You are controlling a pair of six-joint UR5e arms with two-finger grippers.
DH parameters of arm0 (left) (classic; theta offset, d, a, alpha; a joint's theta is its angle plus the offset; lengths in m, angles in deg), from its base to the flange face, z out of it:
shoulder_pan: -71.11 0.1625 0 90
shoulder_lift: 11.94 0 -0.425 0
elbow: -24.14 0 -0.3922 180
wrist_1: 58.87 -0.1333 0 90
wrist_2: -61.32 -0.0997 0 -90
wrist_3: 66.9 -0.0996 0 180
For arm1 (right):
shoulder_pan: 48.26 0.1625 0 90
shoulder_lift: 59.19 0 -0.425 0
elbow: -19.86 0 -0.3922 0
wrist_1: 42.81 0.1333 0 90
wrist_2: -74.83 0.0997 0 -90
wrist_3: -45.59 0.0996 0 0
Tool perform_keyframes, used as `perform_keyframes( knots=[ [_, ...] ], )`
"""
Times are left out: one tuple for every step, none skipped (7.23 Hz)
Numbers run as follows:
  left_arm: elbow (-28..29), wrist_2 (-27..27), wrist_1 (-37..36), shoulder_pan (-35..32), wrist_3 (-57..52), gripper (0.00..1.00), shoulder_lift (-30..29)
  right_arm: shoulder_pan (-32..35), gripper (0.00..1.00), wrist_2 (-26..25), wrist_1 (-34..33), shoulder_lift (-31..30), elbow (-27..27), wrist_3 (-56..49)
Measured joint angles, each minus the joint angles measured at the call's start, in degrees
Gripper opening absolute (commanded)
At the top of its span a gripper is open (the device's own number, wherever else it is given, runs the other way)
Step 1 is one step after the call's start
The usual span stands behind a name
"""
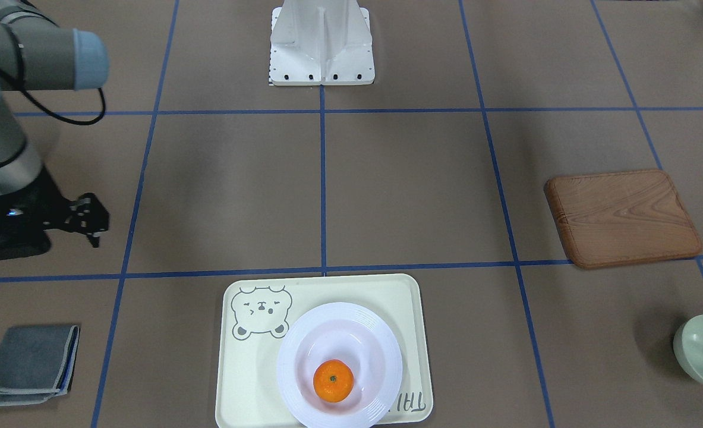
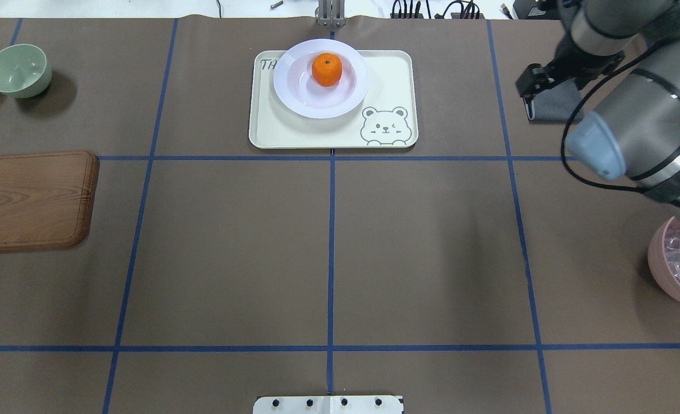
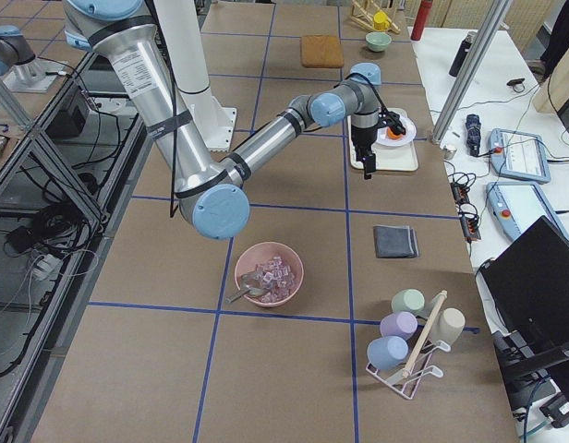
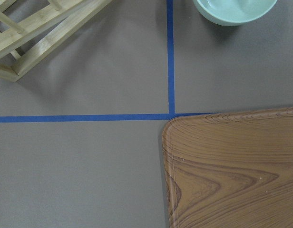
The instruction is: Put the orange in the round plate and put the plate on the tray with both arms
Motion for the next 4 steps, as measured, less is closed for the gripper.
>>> perform_keyframes(
  knots=[
    [0.0, 0.0, 0.0, 0.0, 0.0, 0.98, 0.0, 5.0, 1.00, 2.6, -0.1, -3.8, 0.3, -8.8],
    [0.0, 0.0, 0.0, 0.0, 0.0, 0.98, 0.0, 10.0, 1.00, 4.9, -0.1, -7.9, 0.2, -17.4],
    [0.0, 0.0, 0.0, 0.0, 0.0, 0.98, 0.0, 15.0, 1.00, 7.2, -0.1, -12.0, 0.1, -24.8],
    [0.0, 0.0, 0.0, -0.1, 0.0, 0.98, 0.0, 19.4, 1.00, 9.4, 0.0, -16.0, 0.0, -30.0]
  ],
)
